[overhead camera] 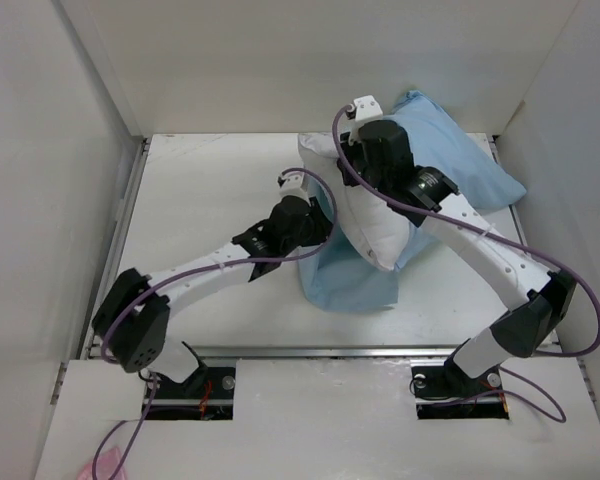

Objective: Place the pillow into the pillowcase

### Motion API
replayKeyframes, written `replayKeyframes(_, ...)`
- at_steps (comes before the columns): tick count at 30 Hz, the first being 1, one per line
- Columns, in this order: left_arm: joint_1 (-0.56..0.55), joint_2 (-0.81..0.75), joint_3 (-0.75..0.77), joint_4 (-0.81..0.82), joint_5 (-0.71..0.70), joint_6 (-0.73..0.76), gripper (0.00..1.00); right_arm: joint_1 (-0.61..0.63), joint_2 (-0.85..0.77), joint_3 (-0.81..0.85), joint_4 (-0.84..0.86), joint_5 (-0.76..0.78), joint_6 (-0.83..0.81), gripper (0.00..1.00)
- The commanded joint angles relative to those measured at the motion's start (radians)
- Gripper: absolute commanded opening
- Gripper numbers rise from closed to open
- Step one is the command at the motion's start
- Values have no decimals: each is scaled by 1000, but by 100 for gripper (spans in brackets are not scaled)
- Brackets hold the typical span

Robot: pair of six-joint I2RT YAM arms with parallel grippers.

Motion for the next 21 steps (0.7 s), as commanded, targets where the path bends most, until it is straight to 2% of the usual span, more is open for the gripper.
replayKeyframes(1,-10,123,63,107,-44,-25,21,-39,-12,114,47,-51,102,0)
replayKeyframes(4,-10,259,168,47,-136,-118,19,-49,-12,153,27,-72,125,0)
replayKeyframes(5,-10,306,196,76,-145,-119,37,-49,-21,162,27,-97,135,0)
replayKeyframes(6,-10,327,210,94,-145,-129,37,-49,-21,162,27,-112,135,0)
replayKeyframes(7,-10,345,222,114,-145,-129,51,-49,-21,162,27,-126,145,0)
replayKeyframes(10,-10,397,253,185,-171,-183,57,-58,-30,162,27,-161,169,0)
replayKeyframes(11,-10,410,262,185,-211,-201,67,-58,-30,162,27,-179,183,0)
replayKeyframes(14,-10,492,360,96,-294,-250,73,-58,-59,151,36,-212,194,0)
replayKeyframes(16,-10,587,488,-3,-349,-287,73,-58,-73,151,36,-224,203,0)
replayKeyframes(17,-10,621,535,-102,-372,-296,73,-67,-87,151,45,-242,203,0)
replayKeyframes(21,10,758,704,-289,-360,-332,77,-67,-112,151,45,-279,212,0)
